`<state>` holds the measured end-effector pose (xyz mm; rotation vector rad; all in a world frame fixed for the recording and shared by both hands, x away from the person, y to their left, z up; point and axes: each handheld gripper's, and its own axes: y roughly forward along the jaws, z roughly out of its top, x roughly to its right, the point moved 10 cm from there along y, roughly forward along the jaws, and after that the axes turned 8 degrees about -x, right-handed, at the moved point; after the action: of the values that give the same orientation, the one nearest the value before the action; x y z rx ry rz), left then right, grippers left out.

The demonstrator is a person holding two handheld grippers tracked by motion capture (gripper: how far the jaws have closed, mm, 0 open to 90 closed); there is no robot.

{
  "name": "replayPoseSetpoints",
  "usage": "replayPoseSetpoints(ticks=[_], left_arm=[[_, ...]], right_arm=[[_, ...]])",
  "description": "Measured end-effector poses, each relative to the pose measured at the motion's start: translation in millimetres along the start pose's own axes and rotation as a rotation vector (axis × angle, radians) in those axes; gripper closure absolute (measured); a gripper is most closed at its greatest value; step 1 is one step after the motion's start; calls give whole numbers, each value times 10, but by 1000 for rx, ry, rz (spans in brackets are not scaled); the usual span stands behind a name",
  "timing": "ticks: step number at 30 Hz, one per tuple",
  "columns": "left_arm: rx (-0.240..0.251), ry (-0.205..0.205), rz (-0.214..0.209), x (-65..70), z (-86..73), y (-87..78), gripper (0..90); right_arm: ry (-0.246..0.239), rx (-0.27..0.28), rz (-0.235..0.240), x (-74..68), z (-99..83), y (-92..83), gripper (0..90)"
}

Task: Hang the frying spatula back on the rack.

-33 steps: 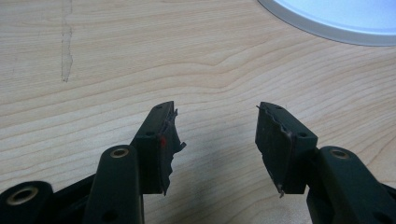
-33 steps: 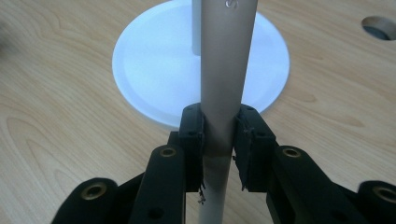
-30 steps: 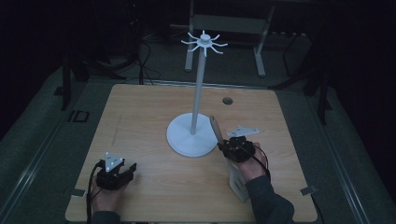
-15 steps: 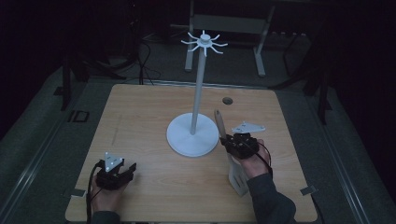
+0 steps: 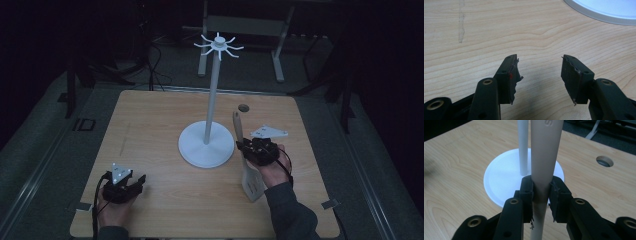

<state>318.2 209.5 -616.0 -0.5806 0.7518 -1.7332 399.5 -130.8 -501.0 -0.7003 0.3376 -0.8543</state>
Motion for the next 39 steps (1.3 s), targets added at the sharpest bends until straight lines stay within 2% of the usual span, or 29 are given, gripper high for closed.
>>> replayPoseSetpoints(ticks=[17,39], left_arm=[[0,-8,-2,-6,3,-1,459],[15,-15,4,-24,12,-17,472]], right_arm=[[-8,64,-6,30,181,-119,740],[-14,116,-7,16,399,-202,741]])
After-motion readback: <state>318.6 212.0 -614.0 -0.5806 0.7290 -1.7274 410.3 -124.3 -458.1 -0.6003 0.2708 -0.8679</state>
